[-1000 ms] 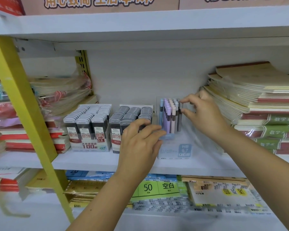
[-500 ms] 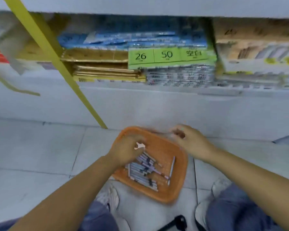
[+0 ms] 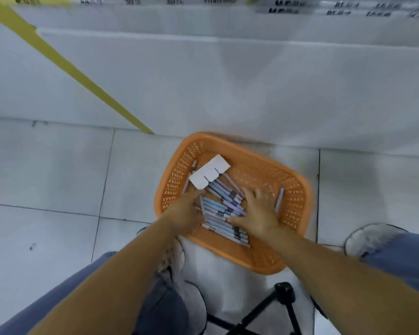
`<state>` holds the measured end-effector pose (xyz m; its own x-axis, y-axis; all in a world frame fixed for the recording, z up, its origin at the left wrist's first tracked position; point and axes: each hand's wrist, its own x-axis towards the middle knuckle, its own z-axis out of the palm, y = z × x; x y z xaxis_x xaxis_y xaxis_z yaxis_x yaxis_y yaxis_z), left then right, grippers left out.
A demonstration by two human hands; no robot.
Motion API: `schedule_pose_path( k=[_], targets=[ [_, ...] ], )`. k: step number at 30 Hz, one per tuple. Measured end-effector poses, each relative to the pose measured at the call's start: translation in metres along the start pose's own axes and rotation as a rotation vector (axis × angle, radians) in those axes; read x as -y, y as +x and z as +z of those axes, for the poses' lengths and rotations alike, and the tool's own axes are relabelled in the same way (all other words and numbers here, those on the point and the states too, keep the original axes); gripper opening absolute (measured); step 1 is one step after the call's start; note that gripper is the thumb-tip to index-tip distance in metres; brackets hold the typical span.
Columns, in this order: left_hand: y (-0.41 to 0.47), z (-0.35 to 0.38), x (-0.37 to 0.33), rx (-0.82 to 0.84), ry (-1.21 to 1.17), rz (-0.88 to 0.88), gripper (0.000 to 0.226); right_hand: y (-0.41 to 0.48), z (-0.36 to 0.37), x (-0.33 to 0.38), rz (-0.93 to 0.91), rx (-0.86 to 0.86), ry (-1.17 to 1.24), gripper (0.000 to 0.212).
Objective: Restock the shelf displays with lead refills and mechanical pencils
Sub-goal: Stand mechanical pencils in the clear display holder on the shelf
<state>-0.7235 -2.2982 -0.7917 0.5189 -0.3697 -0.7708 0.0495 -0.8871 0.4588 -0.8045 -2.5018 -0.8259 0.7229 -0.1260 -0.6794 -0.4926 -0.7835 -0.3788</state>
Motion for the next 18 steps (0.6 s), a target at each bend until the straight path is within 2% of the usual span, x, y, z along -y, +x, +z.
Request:
schedule_pose_path(
  k=[2,6,8,12,15,18],
  targets=[
    [0.007,-0.001,0.001,-0.096,-0.058,0.023,0.073,0.005,0.011,0.004,-0.011,-0.053,-0.057,0.094],
    [0.015,-0.003,0.006,-0.291,-0.092,0.088,0.059,0.01,0.019,0.004,-0.07,-0.111,-0.119,0.075],
    [0.018,-0.003,0.009,-0.331,-0.083,0.106,0.052,0.011,0.017,-0.002,-0.142,-0.118,-0.13,0.063],
    [0.018,0.002,0.004,-0.266,-0.011,0.189,0.037,0.012,0.009,-0.014,-0.212,-0.131,-0.092,0.048],
    [0.021,0.007,-0.004,-0.293,0.102,0.397,0.048,0.014,0.002,-0.02,-0.22,-0.139,-0.11,0.046],
    [0.034,0.007,-0.011,-0.179,0.351,0.448,0.069,0.011,-0.006,-0.023,-0.183,-0.104,-0.062,0.055]
  ],
)
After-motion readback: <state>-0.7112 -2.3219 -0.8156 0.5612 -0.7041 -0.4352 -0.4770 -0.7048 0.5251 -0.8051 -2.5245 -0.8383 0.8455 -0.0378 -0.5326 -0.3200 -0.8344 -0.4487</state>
